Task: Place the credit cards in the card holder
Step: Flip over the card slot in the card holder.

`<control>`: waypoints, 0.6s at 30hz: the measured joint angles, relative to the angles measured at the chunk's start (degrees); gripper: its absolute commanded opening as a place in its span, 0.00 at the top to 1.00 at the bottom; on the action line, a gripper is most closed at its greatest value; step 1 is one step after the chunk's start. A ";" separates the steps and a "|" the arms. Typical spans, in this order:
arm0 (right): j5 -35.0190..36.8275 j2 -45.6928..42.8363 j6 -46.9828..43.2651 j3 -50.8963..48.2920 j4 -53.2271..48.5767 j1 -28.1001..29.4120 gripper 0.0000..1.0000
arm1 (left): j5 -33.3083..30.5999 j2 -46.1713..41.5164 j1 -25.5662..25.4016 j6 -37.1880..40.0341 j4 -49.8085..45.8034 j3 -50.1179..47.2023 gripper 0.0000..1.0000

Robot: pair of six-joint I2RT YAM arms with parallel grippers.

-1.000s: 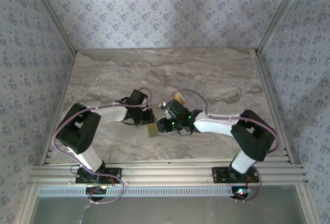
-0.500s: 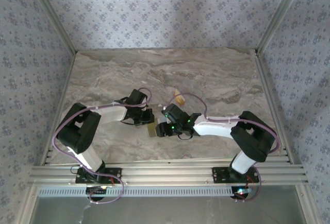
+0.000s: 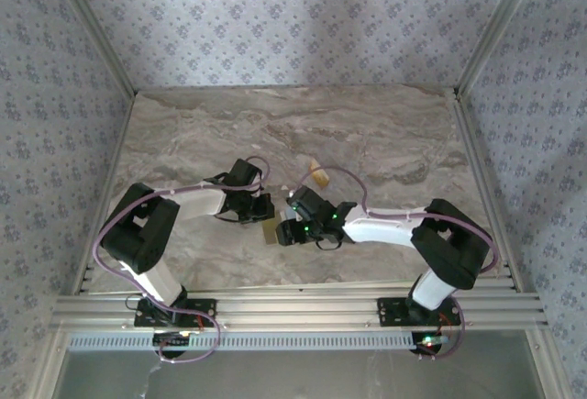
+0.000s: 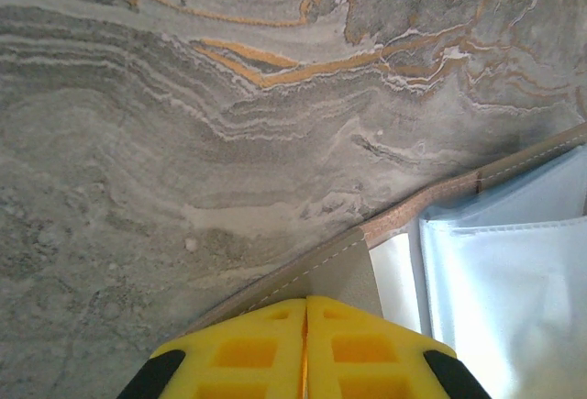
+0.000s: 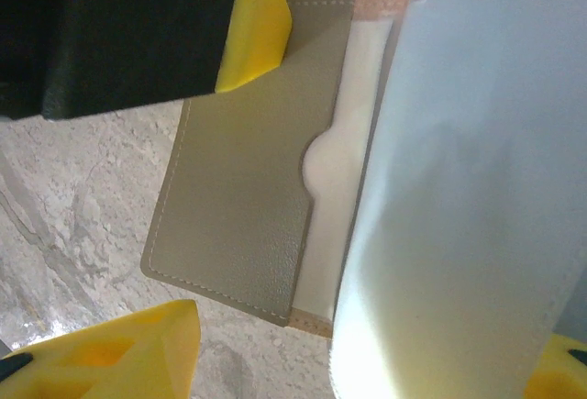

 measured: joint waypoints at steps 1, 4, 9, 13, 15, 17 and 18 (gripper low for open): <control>0.04 0.00 -0.52 0.52 -0.02 -0.07 0.38 | 0.20 0.00 0.07 0.00 0.04 0.00 0.92; -0.57 0.00 -1.70 1.57 1.07 -0.50 0.39 | 1.36 0.00 0.55 -0.22 0.37 -0.11 0.91; -3.65 0.02 -2.80 1.66 4.50 -1.55 0.39 | 7.10 -0.07 3.26 -1.75 4.85 -2.67 0.88; -6.49 0.44 -3.21 1.31 7.78 -2.10 0.38 | 10.08 -0.11 4.33 -3.04 8.11 -4.15 0.86; -7.96 1.33 -3.23 1.11 8.98 -2.23 0.38 | 11.32 -0.13 4.94 -3.91 9.73 -4.96 0.85; -9.14 2.54 -3.26 1.03 9.77 -2.23 0.38 | 12.52 -0.24 5.66 -4.98 11.41 -5.86 0.84; -9.53 3.13 -3.41 0.98 9.88 -2.29 0.38 | 13.05 -0.37 5.99 -5.49 12.35 -6.38 0.84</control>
